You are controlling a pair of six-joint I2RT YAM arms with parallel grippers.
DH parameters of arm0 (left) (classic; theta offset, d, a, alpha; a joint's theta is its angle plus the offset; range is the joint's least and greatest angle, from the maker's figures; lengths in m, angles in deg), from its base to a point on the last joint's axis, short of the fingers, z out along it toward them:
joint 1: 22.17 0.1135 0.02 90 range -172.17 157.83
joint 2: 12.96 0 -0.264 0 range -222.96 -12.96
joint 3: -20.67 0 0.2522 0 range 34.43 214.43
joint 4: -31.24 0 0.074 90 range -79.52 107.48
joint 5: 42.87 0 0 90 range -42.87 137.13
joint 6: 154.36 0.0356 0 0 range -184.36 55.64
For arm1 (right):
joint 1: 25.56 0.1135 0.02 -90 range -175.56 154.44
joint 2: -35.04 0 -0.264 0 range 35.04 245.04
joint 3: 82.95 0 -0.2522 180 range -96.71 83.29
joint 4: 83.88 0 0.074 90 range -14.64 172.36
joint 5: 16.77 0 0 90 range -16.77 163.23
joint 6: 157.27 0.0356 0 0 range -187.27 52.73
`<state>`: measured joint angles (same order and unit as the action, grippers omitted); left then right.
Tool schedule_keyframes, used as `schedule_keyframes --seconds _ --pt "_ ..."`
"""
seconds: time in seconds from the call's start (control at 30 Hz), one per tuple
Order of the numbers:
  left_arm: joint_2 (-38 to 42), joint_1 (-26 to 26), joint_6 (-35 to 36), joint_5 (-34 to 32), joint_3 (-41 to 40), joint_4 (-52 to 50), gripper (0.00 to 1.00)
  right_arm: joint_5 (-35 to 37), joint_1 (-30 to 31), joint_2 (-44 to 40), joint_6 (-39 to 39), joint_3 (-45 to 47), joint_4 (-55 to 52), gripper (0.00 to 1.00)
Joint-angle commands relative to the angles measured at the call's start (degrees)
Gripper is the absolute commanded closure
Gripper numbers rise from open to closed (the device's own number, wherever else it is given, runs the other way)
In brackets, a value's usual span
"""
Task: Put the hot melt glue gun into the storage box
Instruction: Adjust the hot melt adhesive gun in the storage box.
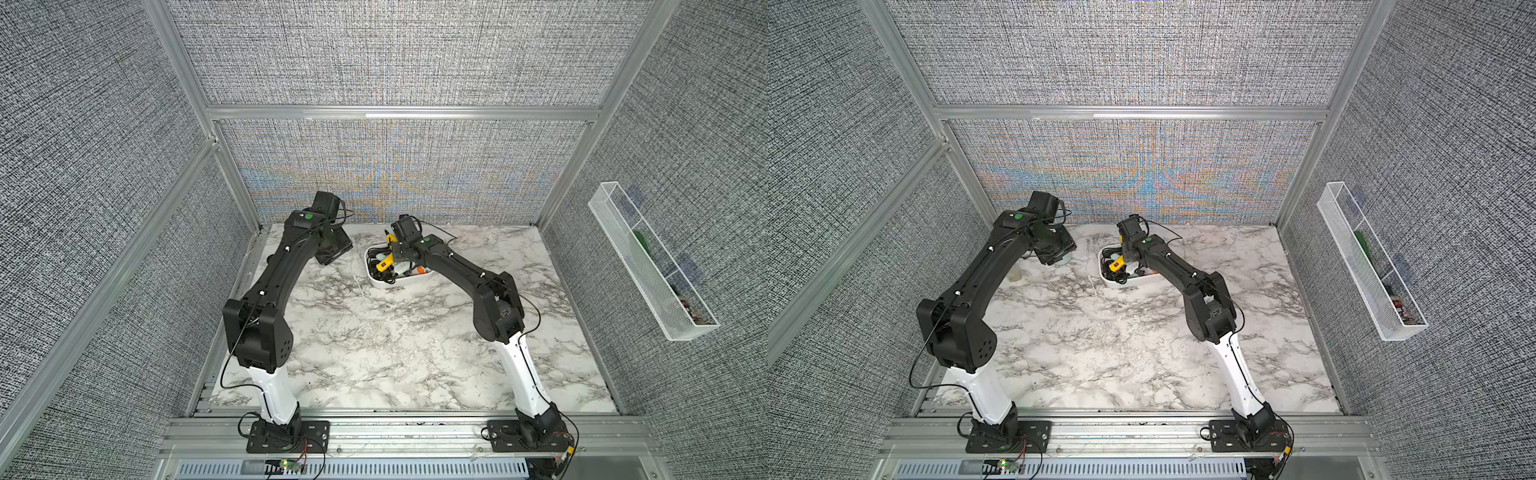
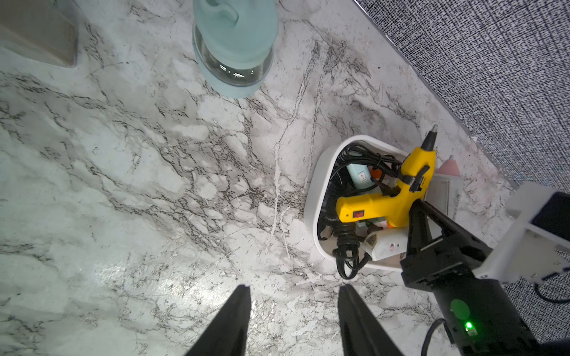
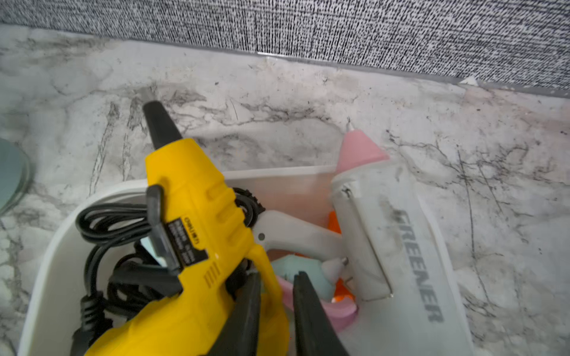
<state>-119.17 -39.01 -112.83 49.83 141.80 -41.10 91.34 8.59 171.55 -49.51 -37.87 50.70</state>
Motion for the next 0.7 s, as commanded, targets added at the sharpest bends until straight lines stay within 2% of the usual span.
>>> schedule_keyframes --seconds 0.0,0.13,0.33,0.57,0.67 --pt "0.1 0.1 -0.1 -0.5 0.1 -0.3 0.49 -2.5 0.3 1.4 -0.8 1.1 -16.0 0.98" --pt "0.0 0.1 0.0 -0.6 -0.3 -0.2 0.49 -2.0 0.4 1.6 -0.6 0.5 -16.0 0.97" --pt "0.6 0.6 0.0 -0.8 -0.9 -0.2 0.49 -0.5 0.5 -2.2 -1.1 -2.4 -13.8 0.86" --pt "0.4 0.8 0.0 -0.4 -0.9 0.0 0.49 -0.2 0.6 -3.8 -2.1 -5.2 -13.8 0.79" --pt "0.5 0.8 0.0 -0.4 -1.0 0.0 0.48 0.1 0.6 -3.8 -2.3 -6.2 -13.7 0.70"
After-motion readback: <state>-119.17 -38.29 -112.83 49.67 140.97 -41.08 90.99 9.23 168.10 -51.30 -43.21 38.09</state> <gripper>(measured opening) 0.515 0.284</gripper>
